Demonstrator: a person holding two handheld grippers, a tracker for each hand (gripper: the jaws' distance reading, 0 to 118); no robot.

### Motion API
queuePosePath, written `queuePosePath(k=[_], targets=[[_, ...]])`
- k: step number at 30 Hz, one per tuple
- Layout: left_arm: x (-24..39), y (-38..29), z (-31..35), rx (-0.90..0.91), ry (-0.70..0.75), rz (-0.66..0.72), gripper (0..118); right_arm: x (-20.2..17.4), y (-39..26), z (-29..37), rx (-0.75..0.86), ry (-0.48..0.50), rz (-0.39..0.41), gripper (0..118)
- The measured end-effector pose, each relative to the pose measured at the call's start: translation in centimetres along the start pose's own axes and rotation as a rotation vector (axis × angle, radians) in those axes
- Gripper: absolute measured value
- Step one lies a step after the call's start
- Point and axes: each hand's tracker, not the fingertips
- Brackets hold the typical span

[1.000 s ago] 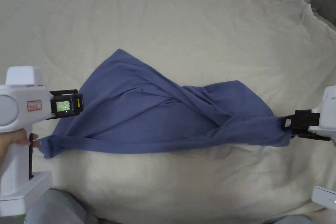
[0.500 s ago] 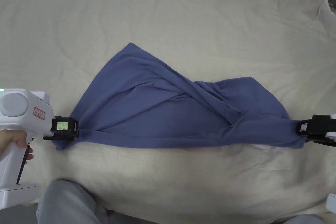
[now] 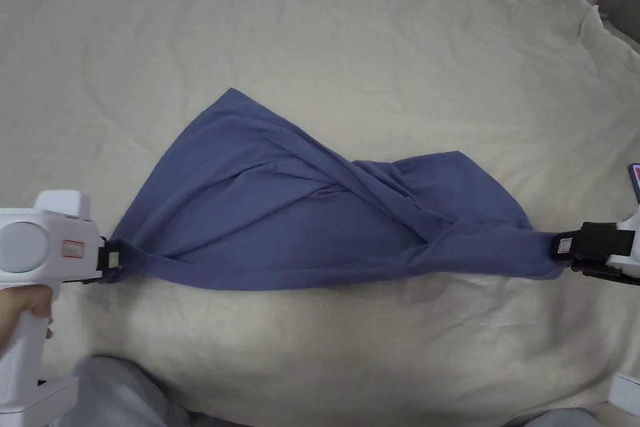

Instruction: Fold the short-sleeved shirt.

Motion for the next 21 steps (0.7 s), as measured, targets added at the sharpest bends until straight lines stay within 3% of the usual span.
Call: queuePosePath(k=[7, 13, 21], targets=[[-1.8, 5.3, 8.5, 0.327, -0.107, 0.192, 0, -1.1, 3.1, 6.1, 0.157, 0.066, 0.023, 2], [-0.9, 12.1, 14.2, 0.563, -0.147, 0.212, 0, -3.6, 8.0, 12.0, 0.365, 0.101, 0.045, 2], [1.9, 23.4, 20.6, 0.744, -0.107, 0.120, 0, -10.2, 16.4, 19.2, 0.611, 0.004, 0.216, 1]])
